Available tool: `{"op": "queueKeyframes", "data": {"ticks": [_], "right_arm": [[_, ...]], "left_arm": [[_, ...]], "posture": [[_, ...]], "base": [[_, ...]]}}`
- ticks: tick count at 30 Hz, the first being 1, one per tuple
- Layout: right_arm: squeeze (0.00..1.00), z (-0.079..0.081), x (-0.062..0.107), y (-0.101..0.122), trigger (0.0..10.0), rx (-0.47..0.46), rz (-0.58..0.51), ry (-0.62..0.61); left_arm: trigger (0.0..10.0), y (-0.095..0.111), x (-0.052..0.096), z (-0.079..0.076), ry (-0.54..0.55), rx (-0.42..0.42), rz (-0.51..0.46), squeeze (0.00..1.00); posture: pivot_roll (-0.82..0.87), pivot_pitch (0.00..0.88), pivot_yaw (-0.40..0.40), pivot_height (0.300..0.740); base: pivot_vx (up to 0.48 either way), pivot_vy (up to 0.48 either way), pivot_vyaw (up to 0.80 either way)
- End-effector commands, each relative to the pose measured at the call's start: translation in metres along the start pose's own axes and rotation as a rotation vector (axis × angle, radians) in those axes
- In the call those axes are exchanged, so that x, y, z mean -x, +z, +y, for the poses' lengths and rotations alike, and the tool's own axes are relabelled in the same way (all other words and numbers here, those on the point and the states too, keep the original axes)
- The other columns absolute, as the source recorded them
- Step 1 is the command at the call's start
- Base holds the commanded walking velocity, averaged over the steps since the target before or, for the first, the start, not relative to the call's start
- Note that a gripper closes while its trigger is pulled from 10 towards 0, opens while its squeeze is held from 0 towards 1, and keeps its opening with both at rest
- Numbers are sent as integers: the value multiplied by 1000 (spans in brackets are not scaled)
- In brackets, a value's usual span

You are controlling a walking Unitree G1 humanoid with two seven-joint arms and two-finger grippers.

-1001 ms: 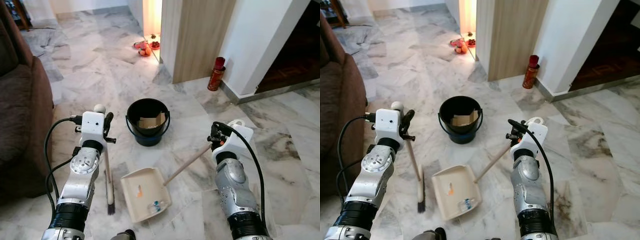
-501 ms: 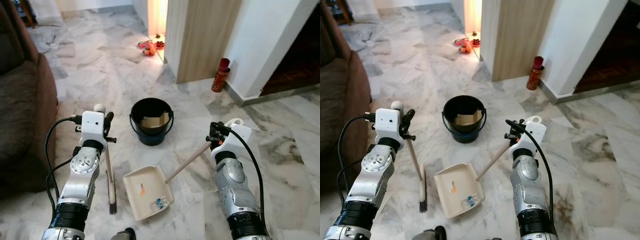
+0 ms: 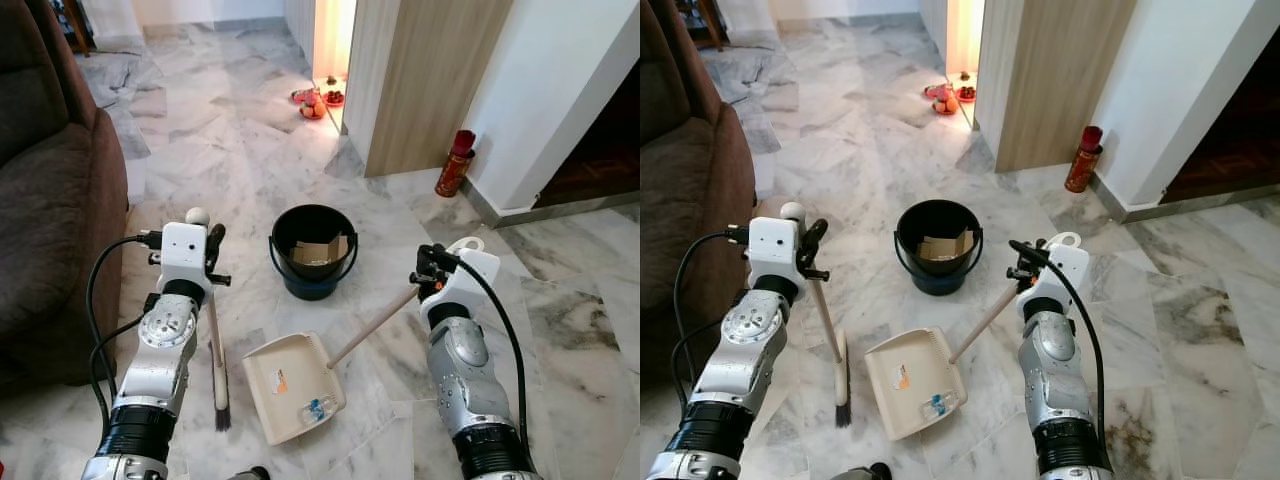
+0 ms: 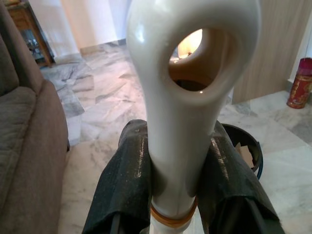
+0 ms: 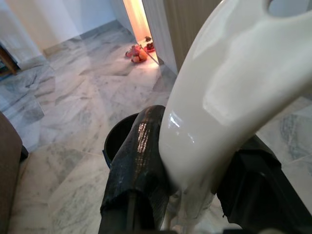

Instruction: Sweep floor

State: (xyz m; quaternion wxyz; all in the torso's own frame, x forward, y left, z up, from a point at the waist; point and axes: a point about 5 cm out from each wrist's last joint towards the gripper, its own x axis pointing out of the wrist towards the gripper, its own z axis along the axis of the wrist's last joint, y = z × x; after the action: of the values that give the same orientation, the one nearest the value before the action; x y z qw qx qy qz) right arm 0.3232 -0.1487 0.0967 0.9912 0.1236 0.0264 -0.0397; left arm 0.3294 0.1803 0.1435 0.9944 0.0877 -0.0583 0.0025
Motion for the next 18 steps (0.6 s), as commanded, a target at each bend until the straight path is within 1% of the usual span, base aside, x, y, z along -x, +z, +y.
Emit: {"op": "queueKeyframes", "data": {"ticks": [1, 6, 8, 18], "right_arm": [[0, 3, -2, 9, 10000, -19, -43, 9], [0, 3, -2, 9, 10000, -20, -42, 11], [0, 3, -2, 9, 10000, -20, -42, 11], [0, 3, -2, 9, 10000, -20, -42, 12]], "left_arm": [[10000, 7, -3, 0, 0, -12, -31, 0], [10000, 7, -2, 0, -3, -16, -31, 0], [10000, 7, -2, 0, -3, -15, -29, 0], [10000, 7, -2, -1, -8, -20, -32, 0]], "posture": [[-39, 104, -33, 740], [-39, 104, -33, 740], [-39, 104, -33, 740], [-38, 104, -34, 740]], "base": [[296, 0, 0], [276, 0, 0], [0, 0, 0], [288, 0, 0]]}}
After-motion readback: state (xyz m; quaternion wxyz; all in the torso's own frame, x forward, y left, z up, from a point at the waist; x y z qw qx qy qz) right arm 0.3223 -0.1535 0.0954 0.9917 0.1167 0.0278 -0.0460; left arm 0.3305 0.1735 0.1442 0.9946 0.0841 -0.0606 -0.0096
